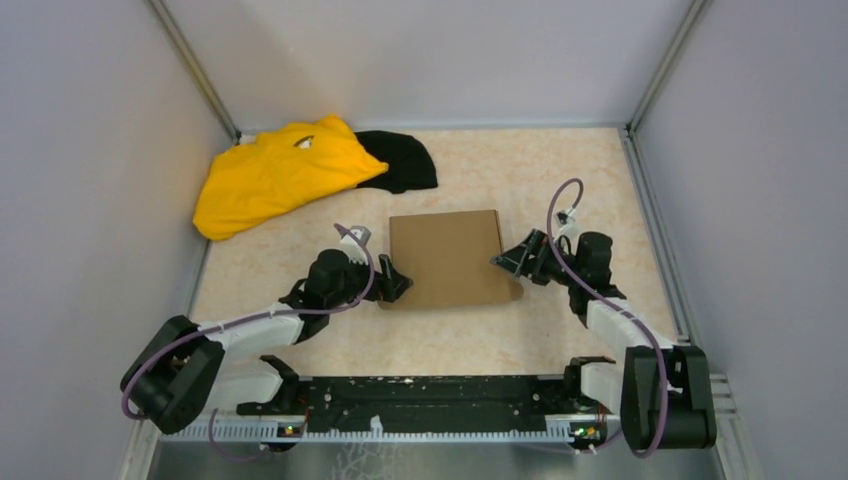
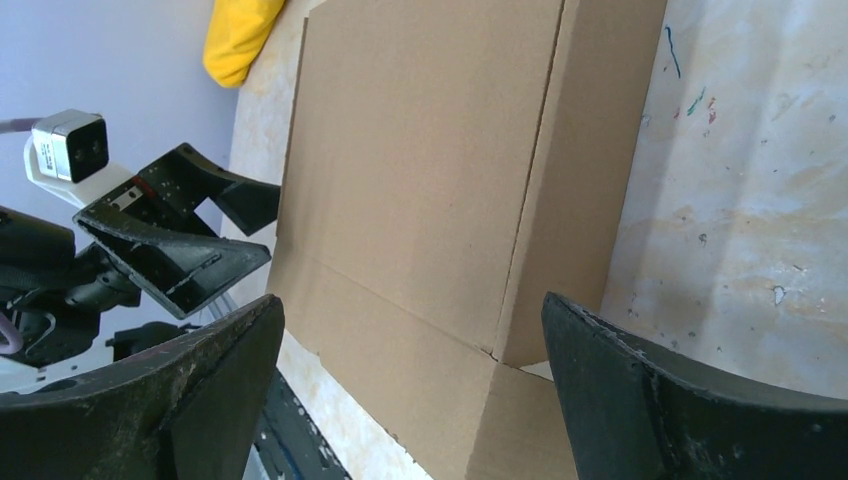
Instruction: Fold the paper box
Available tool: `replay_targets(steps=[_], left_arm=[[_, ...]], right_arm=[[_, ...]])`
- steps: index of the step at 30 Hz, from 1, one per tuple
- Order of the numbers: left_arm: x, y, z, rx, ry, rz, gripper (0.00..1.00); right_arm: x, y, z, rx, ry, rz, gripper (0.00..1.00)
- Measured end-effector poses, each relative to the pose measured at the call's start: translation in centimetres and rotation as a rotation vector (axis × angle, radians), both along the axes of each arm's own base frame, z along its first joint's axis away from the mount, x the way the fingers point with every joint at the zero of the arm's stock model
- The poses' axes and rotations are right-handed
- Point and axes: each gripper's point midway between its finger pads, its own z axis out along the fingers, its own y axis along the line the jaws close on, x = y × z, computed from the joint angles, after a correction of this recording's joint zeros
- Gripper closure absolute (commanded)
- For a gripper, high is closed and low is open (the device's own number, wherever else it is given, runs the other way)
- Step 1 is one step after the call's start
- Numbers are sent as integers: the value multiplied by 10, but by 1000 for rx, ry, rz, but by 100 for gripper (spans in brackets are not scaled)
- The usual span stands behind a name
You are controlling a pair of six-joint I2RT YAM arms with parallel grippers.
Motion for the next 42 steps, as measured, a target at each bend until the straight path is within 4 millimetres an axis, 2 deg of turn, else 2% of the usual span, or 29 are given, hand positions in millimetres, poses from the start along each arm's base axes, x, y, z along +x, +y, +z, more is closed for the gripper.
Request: replay_targets(steps=[21,42], left_arm=[[-1,-13,0,-55,14,-42,1],[-8,-13,0,-77,27,-59,1]], right_arm=[[5,5,-13,44,37,22,1],[4,15,-14,35,29,46,1]])
